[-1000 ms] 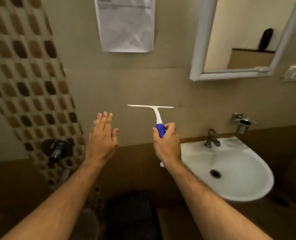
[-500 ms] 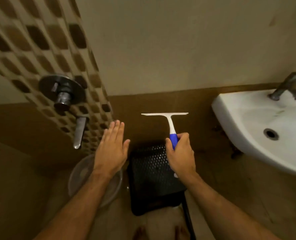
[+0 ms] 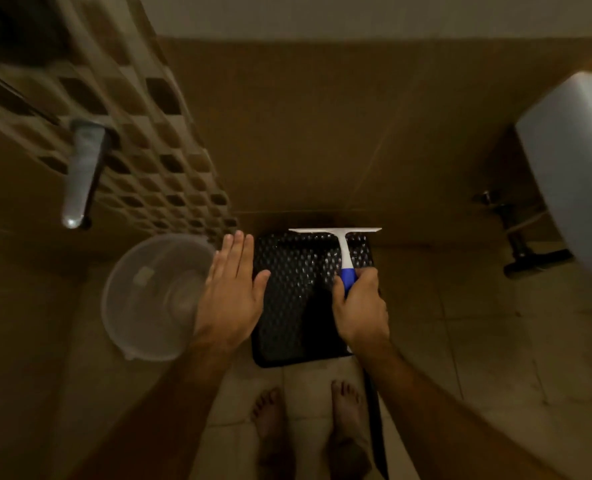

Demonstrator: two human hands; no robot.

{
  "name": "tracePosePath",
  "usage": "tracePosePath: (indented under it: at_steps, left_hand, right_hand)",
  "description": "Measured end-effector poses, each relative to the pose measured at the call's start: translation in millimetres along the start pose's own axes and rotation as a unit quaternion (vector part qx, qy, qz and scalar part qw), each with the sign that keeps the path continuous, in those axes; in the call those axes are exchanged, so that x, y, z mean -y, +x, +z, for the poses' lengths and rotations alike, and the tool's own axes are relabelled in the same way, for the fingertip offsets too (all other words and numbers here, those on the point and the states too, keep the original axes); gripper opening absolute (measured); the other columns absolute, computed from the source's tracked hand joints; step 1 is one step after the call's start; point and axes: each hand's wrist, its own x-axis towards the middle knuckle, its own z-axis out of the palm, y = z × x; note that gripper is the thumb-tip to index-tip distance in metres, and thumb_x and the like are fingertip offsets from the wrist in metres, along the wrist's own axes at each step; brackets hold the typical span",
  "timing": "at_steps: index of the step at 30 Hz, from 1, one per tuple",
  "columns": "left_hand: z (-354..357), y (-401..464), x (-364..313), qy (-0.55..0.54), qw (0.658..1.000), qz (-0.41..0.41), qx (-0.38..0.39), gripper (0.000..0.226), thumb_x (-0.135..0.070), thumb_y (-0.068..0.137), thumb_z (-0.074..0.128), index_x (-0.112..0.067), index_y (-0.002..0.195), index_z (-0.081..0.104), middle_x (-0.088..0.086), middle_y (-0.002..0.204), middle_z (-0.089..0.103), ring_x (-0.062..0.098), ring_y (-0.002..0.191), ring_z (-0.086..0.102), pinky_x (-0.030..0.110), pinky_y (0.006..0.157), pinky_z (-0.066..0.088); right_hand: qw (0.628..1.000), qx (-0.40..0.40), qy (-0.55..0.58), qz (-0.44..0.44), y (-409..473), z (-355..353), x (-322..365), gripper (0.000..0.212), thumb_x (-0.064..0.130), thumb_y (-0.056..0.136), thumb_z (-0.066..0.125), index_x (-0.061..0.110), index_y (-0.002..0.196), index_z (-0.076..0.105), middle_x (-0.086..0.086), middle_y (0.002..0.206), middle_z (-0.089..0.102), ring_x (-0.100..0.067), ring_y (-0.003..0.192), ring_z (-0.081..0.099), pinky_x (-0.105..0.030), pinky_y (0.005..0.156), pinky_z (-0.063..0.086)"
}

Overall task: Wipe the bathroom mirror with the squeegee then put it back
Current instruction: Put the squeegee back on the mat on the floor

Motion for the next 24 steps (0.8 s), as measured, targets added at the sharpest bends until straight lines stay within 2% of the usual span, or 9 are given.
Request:
tracePosePath:
  at_steps: [5, 9, 12, 15, 21, 24]
  left_hand:
    - [47.3, -7.6, 4.9, -0.013, 1.0, -0.018, 0.015, 0.063, -0.044, 0.101, 0.022, -0.008, 0.153, 0.022, 0.007, 0.16, 0.017, 0.018, 0.149, 0.008, 0.039, 0.123, 0.013]
    - [67.6, -12.3, 5.5, -0.019, 0.999, -0.026, 0.008, 0.063, -0.043, 0.1, 0.025, -0.005, 0.15, 0.03, 0.01, 0.158, 0.025, 0.022, 0.148, 0.018, 0.04, 0.121, 0.019]
    - [74.6, -12.9, 7.3, -0.019, 0.999, -0.025, 0.018, 0.063, -0.042, 0.099, 0.026, -0.005, 0.15, 0.029, 0.011, 0.158, 0.025, 0.022, 0.148, 0.017, 0.04, 0.121, 0.02]
    - [78.5, -11.1, 9.0, -0.025, 0.999, -0.028, 0.023, 0.062, -0.039, 0.099, 0.032, -0.005, 0.151, 0.028, 0.01, 0.158, 0.023, 0.021, 0.148, 0.015, 0.042, 0.121, 0.021]
    - [73.7, -10.2, 5.1, -0.023, 0.999, -0.022, 0.014, 0.06, -0.037, 0.099, 0.033, -0.006, 0.15, 0.029, 0.01, 0.158, 0.024, 0.021, 0.148, 0.015, 0.042, 0.121, 0.022]
    - [72.2, -11.0, 2.9, -0.013, 1.0, -0.011, 0.016, 0.061, -0.039, 0.099, 0.031, -0.007, 0.151, 0.028, 0.008, 0.159, 0.022, 0.02, 0.149, 0.014, 0.042, 0.121, 0.021]
  right_hand:
    - [0.999, 0.007, -0.035, 0.009, 20.0, 34.4, -35.3, 0.03, 0.051, 0.093, 0.046, 0.024, 0.099, 0.032, -0.006, 0.085, 0.059, -0.034, 0.072, 0.063, -0.044, 0.066, 0.053]
    - [0.999, -0.002, -0.039, 0.008, 33.0, 50.4, -46.4, 0.03, 0.051, 0.093, 0.047, 0.027, 0.097, 0.03, 0.003, 0.077, 0.051, -0.028, 0.065, 0.06, -0.036, 0.058, 0.045]
    - [0.999, -0.014, -0.047, -0.007, 40.9, 57.2, -49.4, 0.031, 0.051, 0.093, 0.047, 0.026, 0.098, 0.03, 0.001, 0.084, 0.05, -0.023, 0.06, 0.051, -0.034, 0.058, 0.04]
    - [0.999, 0.001, -0.045, -0.007, 48.1, 62.2, -52.9, 0.032, 0.05, 0.092, 0.049, 0.026, 0.097, 0.03, 0.0, 0.089, 0.051, -0.019, 0.06, 0.049, -0.033, 0.058, 0.041]
    - [0.998, 0.04, -0.054, -0.011, 54.5, 60.8, -55.7, 0.038, 0.048, 0.091, 0.054, 0.018, 0.109, 0.037, -0.01, 0.117, 0.052, -0.029, 0.087, 0.062, -0.036, 0.066, 0.046]
    - [0.994, -0.012, -0.07, -0.078, 52.5, 54.0, -52.3, 0.058, 0.058, 0.088, 0.051, 0.015, 0.125, 0.041, -0.01, 0.123, 0.049, -0.027, 0.104, 0.055, -0.038, 0.078, 0.047]
